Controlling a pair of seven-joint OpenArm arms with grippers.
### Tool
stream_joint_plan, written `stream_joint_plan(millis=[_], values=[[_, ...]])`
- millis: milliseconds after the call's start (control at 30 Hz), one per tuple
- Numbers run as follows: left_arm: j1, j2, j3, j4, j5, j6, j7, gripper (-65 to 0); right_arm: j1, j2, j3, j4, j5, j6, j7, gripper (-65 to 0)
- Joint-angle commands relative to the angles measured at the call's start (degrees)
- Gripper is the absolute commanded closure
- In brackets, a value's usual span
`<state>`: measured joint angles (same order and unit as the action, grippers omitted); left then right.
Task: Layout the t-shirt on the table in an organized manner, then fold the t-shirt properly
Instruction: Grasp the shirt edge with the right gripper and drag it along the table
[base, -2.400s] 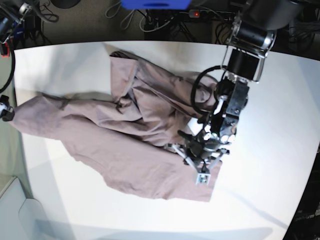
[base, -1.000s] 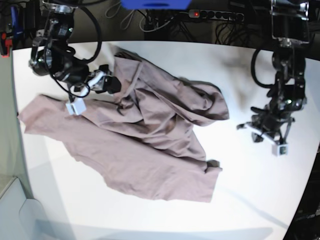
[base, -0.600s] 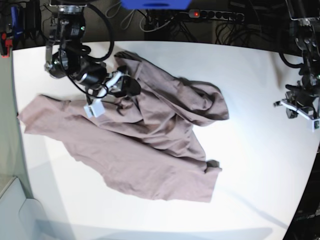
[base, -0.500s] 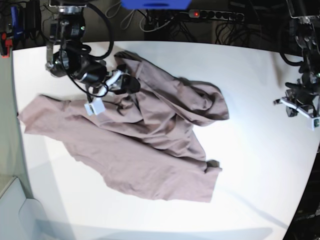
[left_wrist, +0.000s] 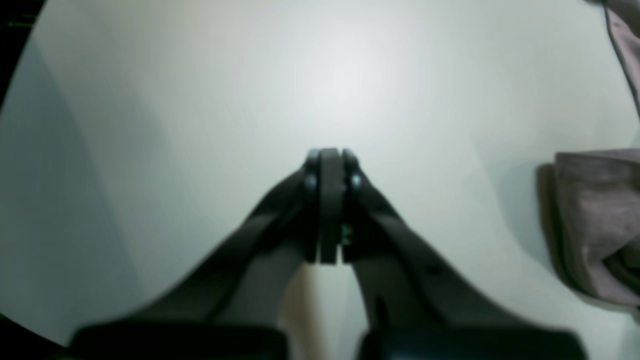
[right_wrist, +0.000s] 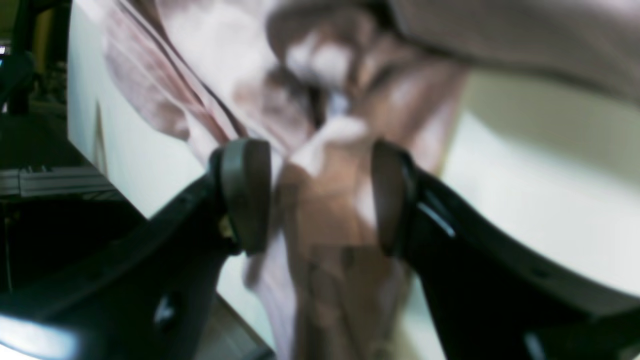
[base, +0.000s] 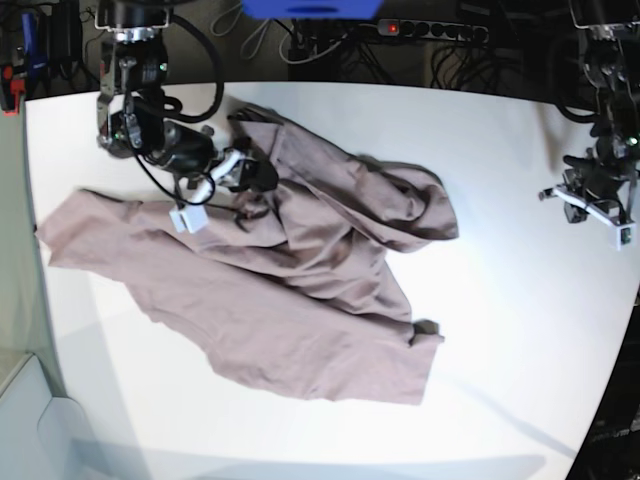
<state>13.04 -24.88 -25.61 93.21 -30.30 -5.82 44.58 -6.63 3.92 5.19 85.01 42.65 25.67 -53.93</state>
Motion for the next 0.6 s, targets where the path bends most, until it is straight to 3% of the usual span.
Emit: stream_joint_plan(millis=[0,133,167,367,567], values=[[-0.42,-1.09,-0.46,1.08,-0.07,-0.11,-1.28,-0.2,0.00,0.16,-0.58,0.48,0.12,0.31,-0.35,-26.9],[-0.42,-1.09,-0.46,1.08,-0.16,-0.20,-1.46,-0.2,0.44,0.16,-3.74,1.01,0.29,0.39,-0.71,-2.7],[-0.42,-1.09,-0.46,1.08,-0.16,-0.20,-1.46,-0.2,0.96,0.16,-4.00,1.98,0.29,0.39,-0.88,0.0],[-0.51,-1.18,-0.46,1.08,-0.16,-0.20,-1.46,-0.2,0.79,2.01,-1.37,14.28,0.55,0.39,-4.22,0.0],[-0.51,-1.09,-0.46,1.08,-0.60,-0.20,-1.54,-0.2,-3.70,2.19,7.16,29.49,0.55,0.66,-9.23,0.0]])
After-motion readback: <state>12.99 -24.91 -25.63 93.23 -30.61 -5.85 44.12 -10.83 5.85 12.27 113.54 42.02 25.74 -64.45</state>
